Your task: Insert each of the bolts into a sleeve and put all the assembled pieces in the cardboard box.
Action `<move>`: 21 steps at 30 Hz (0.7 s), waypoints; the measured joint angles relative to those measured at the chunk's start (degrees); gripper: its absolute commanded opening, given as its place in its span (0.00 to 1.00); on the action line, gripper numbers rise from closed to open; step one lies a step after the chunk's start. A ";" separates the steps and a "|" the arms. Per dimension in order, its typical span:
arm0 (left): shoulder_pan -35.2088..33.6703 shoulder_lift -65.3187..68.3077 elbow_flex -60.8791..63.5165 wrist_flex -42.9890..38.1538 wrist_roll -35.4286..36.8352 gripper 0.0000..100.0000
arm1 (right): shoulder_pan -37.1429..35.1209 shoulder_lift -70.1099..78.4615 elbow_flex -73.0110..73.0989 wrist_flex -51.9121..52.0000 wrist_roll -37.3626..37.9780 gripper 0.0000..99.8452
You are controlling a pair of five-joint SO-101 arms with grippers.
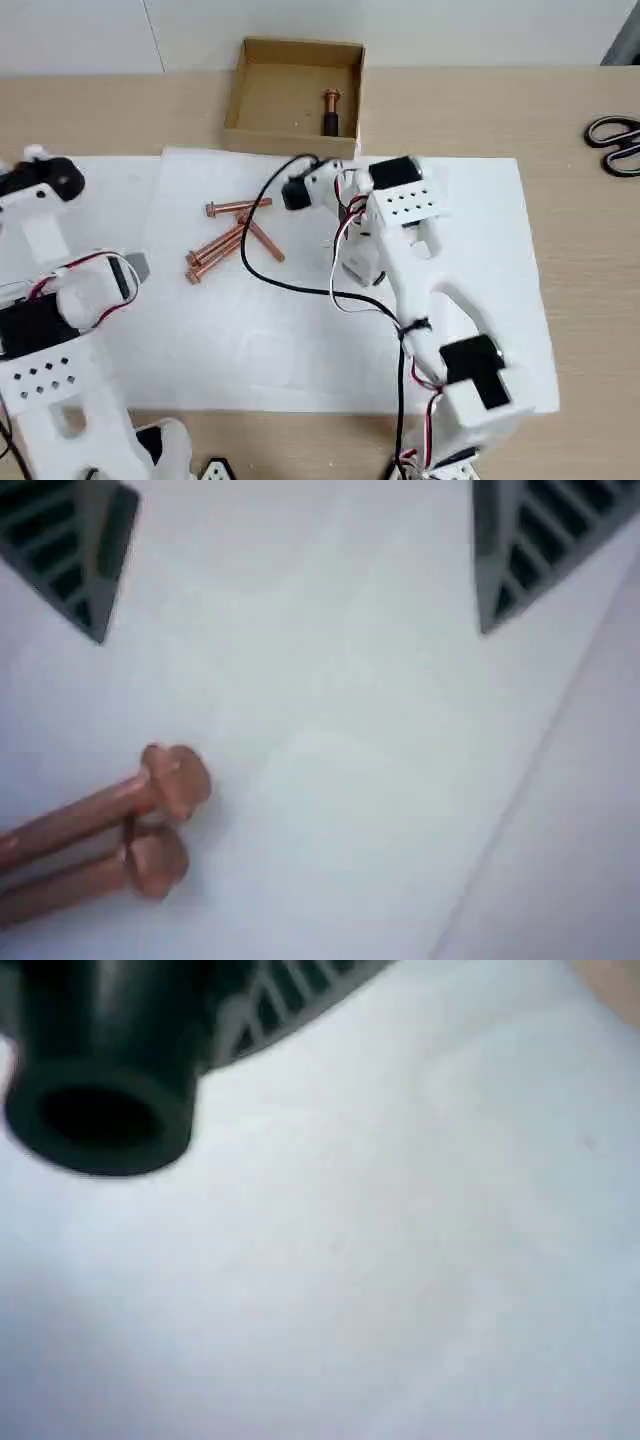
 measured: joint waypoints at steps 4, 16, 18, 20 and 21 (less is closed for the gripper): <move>5.19 2.11 -1.23 -0.97 -0.53 0.22 | -0.09 -4.66 -1.14 2.73 -3.25 0.00; 24.26 28.04 -12.04 -8.62 15.21 0.23 | 5.01 -8.62 -1.23 3.78 -7.82 0.00; 28.31 31.65 -12.57 -9.49 16.09 0.23 | 5.01 -8.62 -1.23 3.78 -7.82 0.00; 31.12 35.16 -12.57 -11.43 16.79 0.22 | 5.01 -8.62 -0.70 3.78 -7.82 0.00; 32.00 36.84 -12.57 -12.66 16.97 0.22 | 5.01 -8.62 -0.44 3.87 -7.82 0.00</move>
